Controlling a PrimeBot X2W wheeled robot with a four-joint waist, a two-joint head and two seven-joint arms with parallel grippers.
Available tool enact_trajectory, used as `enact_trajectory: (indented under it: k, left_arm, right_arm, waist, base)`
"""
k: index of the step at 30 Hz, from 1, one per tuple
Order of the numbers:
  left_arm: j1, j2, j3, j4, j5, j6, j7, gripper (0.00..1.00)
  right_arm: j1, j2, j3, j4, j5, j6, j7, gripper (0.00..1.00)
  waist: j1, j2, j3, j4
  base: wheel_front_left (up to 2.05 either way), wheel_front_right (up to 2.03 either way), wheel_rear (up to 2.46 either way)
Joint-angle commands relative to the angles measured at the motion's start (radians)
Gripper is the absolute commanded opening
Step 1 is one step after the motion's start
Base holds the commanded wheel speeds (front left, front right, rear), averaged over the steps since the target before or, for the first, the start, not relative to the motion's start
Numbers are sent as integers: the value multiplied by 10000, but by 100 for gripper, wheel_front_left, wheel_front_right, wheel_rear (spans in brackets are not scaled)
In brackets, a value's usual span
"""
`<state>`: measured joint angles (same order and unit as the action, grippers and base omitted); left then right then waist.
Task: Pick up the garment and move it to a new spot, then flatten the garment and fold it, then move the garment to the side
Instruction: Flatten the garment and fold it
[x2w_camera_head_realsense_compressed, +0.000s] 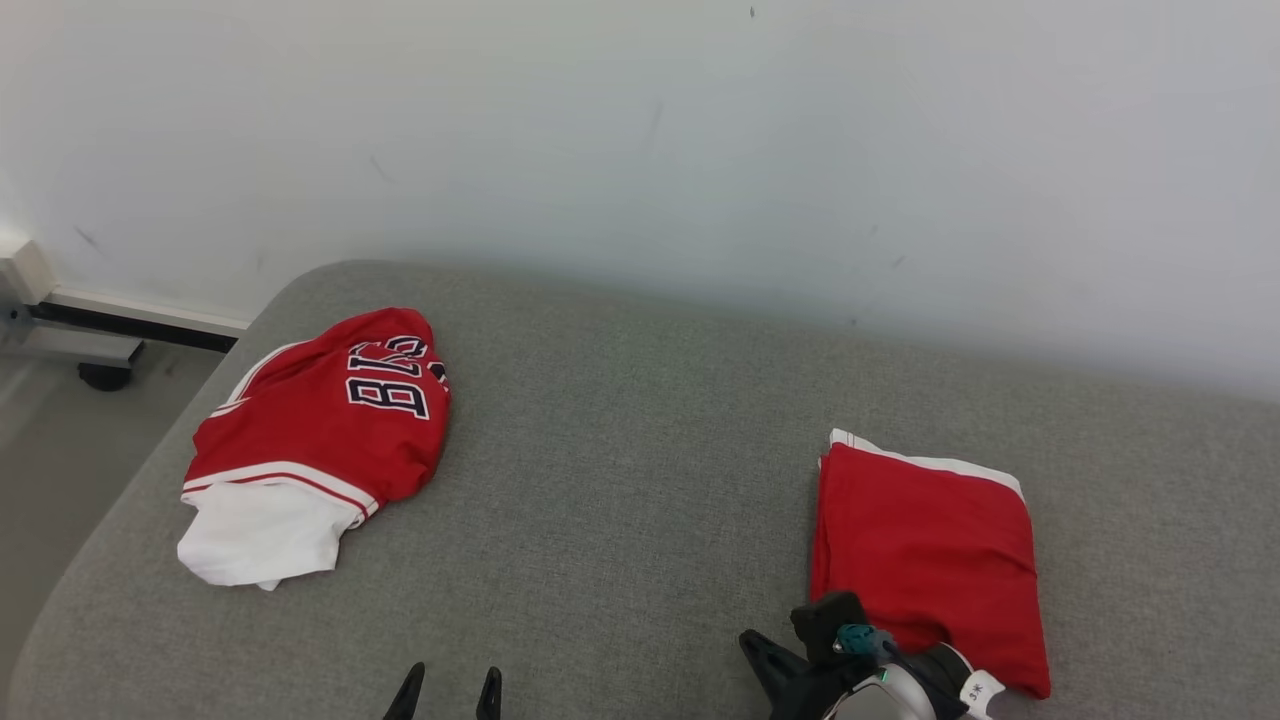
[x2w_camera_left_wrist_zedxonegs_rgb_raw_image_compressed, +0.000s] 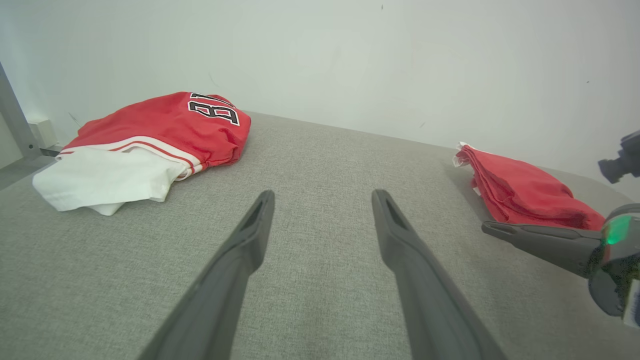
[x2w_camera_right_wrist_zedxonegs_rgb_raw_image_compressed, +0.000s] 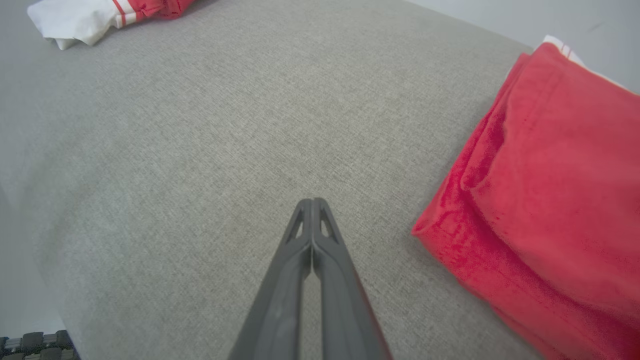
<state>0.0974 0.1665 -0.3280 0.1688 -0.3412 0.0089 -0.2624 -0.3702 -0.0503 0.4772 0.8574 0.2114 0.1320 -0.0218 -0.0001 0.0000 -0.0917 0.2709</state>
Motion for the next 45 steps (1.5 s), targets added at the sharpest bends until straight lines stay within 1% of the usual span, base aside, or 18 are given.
enact_trajectory:
  k: [1,2,3,4,5,8,12,15,18,23,25,26,28,33,38,39,45]
  left_arm:
    - [77,-3,22,2,100,4,-17,100]
    - [115,-8,54,-9,109,19,-17,100]
    - [148,-14,91,-26,111,40,-17,100]
    - [192,-15,130,-57,119,65,-17,100]
    - [258,-15,185,-84,129,89,-17,100]
    - [355,-34,406,-193,125,181,-17,100]
    - [518,-73,983,-478,208,330,-17,100]
    - [602,-112,1447,-736,284,296,-17,100]
    - [755,-146,1961,-864,500,279,-17,100]
    - [897,-322,2783,-998,790,-59,-17,100]
    - [899,-338,3027,-1088,963,-292,-17,100]
    - [913,-410,3177,-1116,982,-417,-17,100]
    - [956,-480,3405,-1153,1116,-699,-17,100]
    - [1134,-635,3900,-769,1187,-1141,-17,100]
    - [1275,-722,4275,-73,1188,-1331,-17,100]
    - [1322,-733,4301,57,1223,-1316,-16,100]
    - [1223,-721,4158,577,1299,-1397,-17,100]
  right_arm:
    - [164,-1,82,-106,138,-21,29,0]
    - [219,-4,165,-312,213,-21,62,3]
    - [277,-3,190,-504,297,-21,69,35]
    - [344,-3,134,-689,380,-21,57,88]
    - [423,-3,45,-873,413,-21,36,100]
    - [724,-3,-550,-1421,312,-21,-125,100]
    - [1349,-1,-1802,-2357,-113,-22,-434,100]
    - [2030,4,-2860,-3299,-355,-22,-676,100]
    - [2713,6,-3517,-4349,-288,-22,-969,100]
    - [3705,6,-4078,-5567,-520,-22,-1195,100]
    - [3962,6,-4124,-5868,-724,-22,-1226,100]
    - [4090,6,-4213,-5989,-646,-22,-1251,100]
    - [4274,-9,-4457,-6133,-559,-22,-1287,100]
    - [4473,5,-5031,-6051,-753,-22,-1260,100]
    - [4537,0,-5378,-5823,-895,-22,-1210,100]
    - [4542,2,-5428,-5765,-956,-20,-1169,100]
    - [4580,3,-5730,-5698,-948,-22,-1062,100]
  waist:
    - [1,0,-38,-40]
    - [1,0,-71,-83]
    - [1,0,-102,-133]
    - [1,0,-141,-199]
    - [1,0,-185,-285]
    - [1,0,-301,-585]
    - [1,0,-461,-1092]
    - [1,0,-562,-1475]
    - [1,0,-652,-1894]
    - [1,0,-748,-2512]
    - [1,0,-774,-2702]
    - [1,0,-789,-2789]
    - [1,0,-811,-2946]
    - [1,0,-805,-3179]
    - [1,0,-786,-3244]
    - [1,0,-780,-3243]
    - [1,0,-759,-3120]
  base:
    - [0,0,0]
    - [0,0,0]
    - [0,0,0]
    - [0,0,0]
    - [0,0,0]
    - [0,0,0]
    - [0,0,0]
    - [0,0,0]
    - [0,0,0]
    - [0,0,0]
    - [0,0,0]
    - [0,0,0]
    - [0,0,0]
    - [0,0,0]
    - [0,0,0]
    - [0,0,0]
    - [0,0,0]
